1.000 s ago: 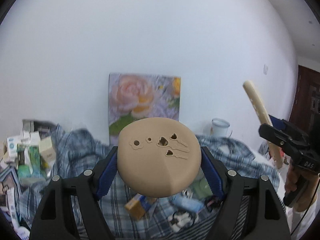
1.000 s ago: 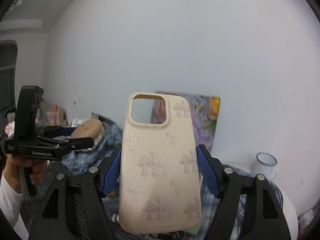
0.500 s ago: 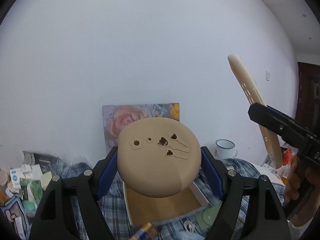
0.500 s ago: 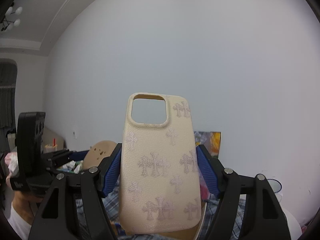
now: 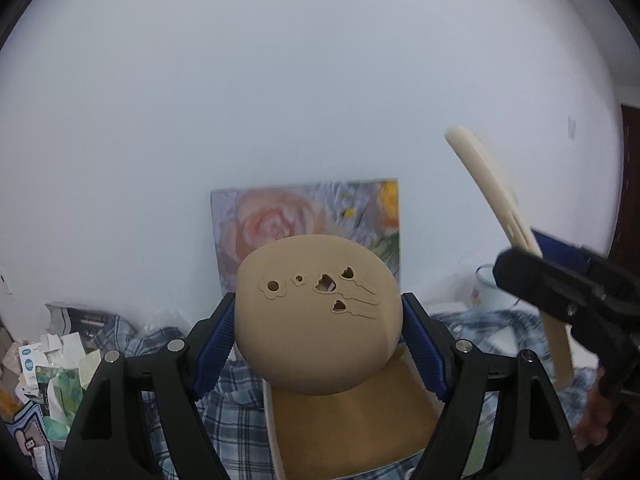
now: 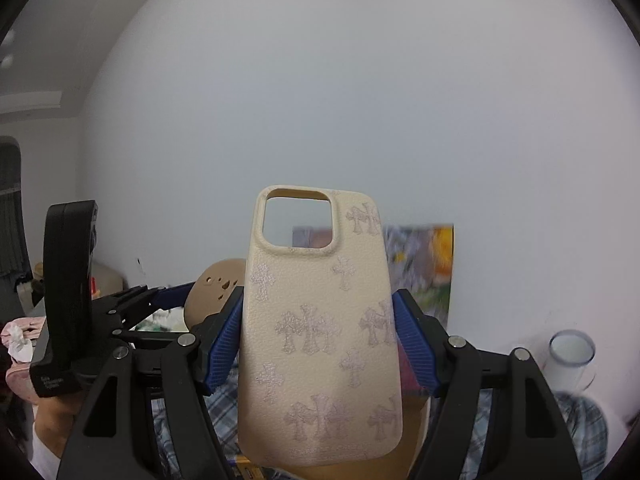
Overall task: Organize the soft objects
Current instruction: 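Lift the tan squishy with the left tool while the right tool lifts the phone case, then lower both held items into the white box and open both tools, then raise both tools out of the box and back away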
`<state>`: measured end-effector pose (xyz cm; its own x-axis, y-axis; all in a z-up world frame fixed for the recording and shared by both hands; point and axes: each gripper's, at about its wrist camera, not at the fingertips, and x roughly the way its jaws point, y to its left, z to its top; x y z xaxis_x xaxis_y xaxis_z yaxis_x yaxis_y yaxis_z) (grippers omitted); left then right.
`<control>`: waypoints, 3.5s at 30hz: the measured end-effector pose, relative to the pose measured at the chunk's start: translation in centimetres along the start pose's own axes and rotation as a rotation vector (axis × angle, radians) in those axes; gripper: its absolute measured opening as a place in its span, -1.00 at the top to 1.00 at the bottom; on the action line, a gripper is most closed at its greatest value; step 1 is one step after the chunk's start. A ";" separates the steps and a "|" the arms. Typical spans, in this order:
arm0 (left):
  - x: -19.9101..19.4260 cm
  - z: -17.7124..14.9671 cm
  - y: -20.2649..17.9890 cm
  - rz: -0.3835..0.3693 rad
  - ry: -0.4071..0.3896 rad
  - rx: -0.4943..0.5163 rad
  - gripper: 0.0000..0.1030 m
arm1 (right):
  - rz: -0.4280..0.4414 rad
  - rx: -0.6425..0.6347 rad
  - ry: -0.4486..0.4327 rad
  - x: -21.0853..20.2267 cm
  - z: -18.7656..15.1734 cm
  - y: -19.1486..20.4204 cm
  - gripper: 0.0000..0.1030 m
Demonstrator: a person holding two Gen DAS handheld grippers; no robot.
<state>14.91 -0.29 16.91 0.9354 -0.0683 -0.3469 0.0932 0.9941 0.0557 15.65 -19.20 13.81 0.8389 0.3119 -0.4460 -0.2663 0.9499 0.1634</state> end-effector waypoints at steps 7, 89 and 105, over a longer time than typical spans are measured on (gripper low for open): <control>2.3 -2.8 -0.3 -0.027 0.072 -0.031 -0.56 | -0.029 -0.018 0.069 3.5 -2.2 0.3 -0.37; 11.9 -10.2 1.6 0.029 0.331 -0.025 -1.00 | -0.132 0.124 0.352 12.2 -11.3 -4.6 -0.99; 5.8 -5.5 2.1 0.047 0.149 -0.056 -1.00 | -0.124 0.004 0.181 7.1 -6.2 -0.9 -0.99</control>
<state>18.59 1.88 9.84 0.8770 -0.0119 -0.4803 0.0272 0.9993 0.0249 18.87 -17.71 5.08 0.7661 0.1910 -0.6137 -0.1638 0.9813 0.1010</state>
